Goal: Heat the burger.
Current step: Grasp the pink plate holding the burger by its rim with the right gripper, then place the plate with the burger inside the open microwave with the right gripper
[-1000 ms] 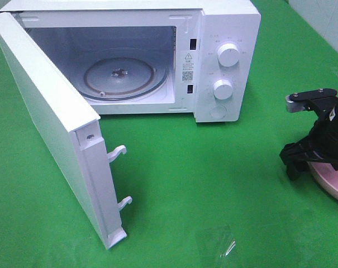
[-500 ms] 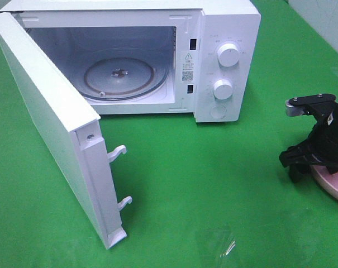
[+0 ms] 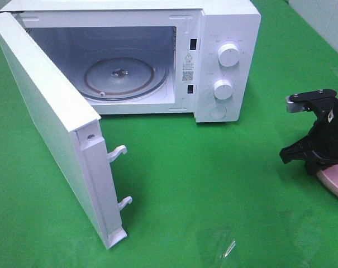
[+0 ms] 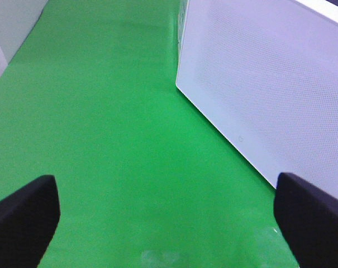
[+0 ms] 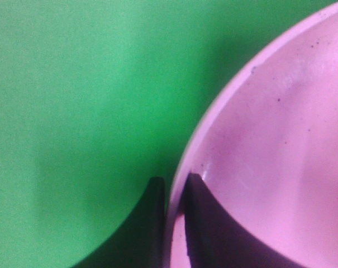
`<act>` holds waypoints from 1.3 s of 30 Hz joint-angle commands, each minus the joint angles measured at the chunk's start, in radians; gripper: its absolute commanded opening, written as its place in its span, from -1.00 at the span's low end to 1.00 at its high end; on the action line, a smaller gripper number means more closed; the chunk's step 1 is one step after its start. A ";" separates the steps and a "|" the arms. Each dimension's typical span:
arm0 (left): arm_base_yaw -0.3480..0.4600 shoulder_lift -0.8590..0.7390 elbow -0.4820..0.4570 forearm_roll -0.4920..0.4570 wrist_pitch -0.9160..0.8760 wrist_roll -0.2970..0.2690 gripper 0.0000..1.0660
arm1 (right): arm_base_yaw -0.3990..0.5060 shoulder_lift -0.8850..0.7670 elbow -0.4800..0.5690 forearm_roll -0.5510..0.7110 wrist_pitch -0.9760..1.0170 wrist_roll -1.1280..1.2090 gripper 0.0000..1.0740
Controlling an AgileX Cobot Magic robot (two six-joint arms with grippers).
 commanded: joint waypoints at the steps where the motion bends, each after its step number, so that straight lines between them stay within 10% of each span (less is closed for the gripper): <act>1: 0.001 -0.016 0.000 0.001 0.000 0.000 0.84 | -0.002 0.016 0.008 -0.028 0.031 0.022 -1.00; 39: 0.001 -0.016 0.000 0.001 0.000 0.000 0.84 | 0.188 -0.055 0.013 -0.379 0.251 0.435 -1.00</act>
